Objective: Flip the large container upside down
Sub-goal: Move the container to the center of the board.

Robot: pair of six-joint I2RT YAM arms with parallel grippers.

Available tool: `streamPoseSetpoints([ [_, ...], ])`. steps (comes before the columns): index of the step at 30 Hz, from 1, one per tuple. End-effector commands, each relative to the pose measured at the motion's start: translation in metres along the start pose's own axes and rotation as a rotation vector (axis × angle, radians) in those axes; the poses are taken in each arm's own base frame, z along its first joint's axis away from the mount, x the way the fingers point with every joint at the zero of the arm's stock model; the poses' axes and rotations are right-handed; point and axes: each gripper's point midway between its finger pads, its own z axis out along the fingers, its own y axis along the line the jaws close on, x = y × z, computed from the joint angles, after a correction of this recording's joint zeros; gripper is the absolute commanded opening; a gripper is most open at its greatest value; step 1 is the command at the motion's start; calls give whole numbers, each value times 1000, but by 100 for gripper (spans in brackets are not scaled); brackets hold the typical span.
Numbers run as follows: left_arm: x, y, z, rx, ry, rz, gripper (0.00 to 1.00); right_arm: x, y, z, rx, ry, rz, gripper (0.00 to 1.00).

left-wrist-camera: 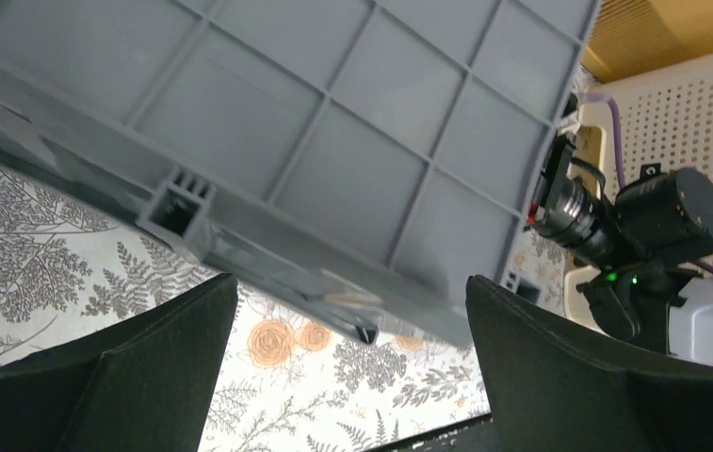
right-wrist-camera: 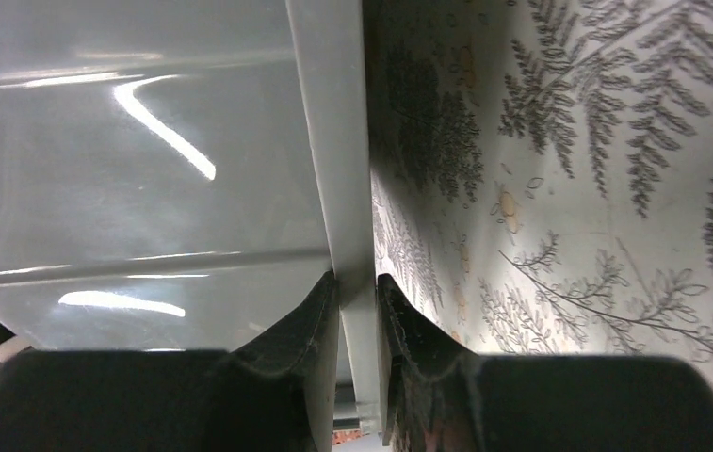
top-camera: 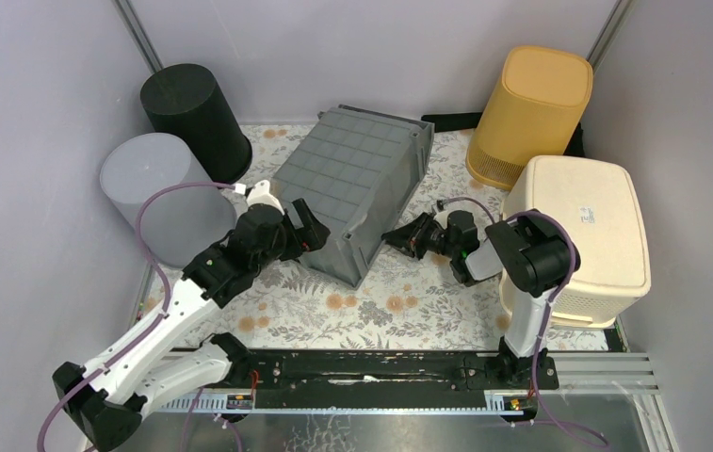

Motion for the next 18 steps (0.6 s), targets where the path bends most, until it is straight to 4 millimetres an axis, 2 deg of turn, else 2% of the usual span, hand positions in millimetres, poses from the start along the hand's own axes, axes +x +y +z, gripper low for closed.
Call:
streamPoseSetpoints([
  [1,-17,-7,17,55,-51,-8,99,4,26,-4,-127,25,-27,0],
  [12,-28,11,61,25,-38,-23,100,6,12,-4,-93,33,-44,0],
  [18,-41,16,84,21,-31,-24,100,4,5,-3,-30,28,-94,0],
])
